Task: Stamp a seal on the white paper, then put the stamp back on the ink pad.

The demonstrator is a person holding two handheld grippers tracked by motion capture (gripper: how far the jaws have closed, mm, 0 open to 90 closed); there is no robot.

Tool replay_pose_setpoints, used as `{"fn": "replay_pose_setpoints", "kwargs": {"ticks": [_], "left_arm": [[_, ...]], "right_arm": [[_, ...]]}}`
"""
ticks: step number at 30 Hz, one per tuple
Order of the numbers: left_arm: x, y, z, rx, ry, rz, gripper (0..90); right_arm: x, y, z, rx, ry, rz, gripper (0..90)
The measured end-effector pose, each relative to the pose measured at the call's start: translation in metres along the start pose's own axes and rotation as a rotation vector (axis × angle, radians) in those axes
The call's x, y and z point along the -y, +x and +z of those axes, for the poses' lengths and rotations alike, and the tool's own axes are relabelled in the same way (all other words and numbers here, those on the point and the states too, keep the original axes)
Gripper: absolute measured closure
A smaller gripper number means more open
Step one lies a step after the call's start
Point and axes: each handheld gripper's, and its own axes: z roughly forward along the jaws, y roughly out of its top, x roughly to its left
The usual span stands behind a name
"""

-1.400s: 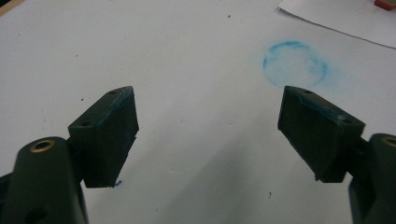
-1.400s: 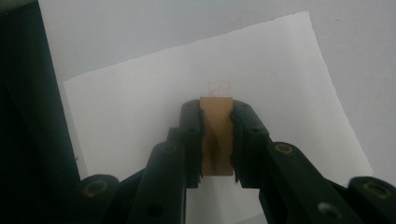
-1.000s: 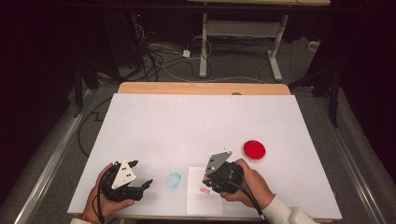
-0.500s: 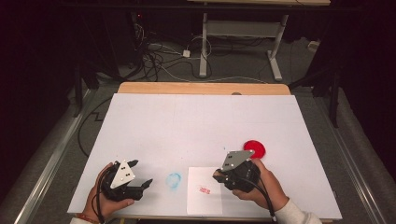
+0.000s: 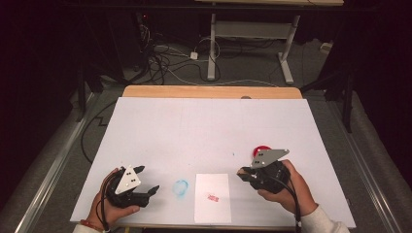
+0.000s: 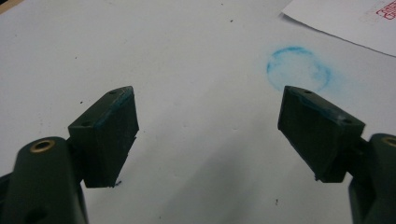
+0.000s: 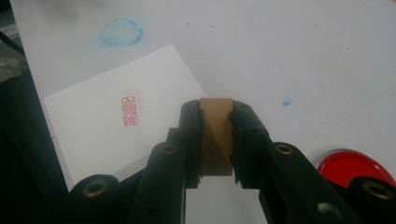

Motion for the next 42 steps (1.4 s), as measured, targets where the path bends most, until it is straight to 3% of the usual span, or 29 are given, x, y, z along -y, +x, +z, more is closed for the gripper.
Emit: {"fn": "replay_pose_setpoints", "kwargs": {"ticks": [29, 36, 42], "left_arm": [[-0.003, -0.003, 0.002, 0.005, 0.008, 0.011, 19.6], [-0.005, -0.005, 0.005, 0.007, 0.018, 0.024, 19.6], [-0.005, -0.005, 0.004, 0.004, 0.019, 0.021, 19.6]], "right_arm": [[0.025, -0.037, -0.037, 0.128, -0.04, 0.114, 76.3], [0.032, -0.052, -0.036, 0.161, -0.015, 0.162, 76.4], [0.031, -0.067, -0.025, 0.187, 0.051, 0.175, 76.3]]}}
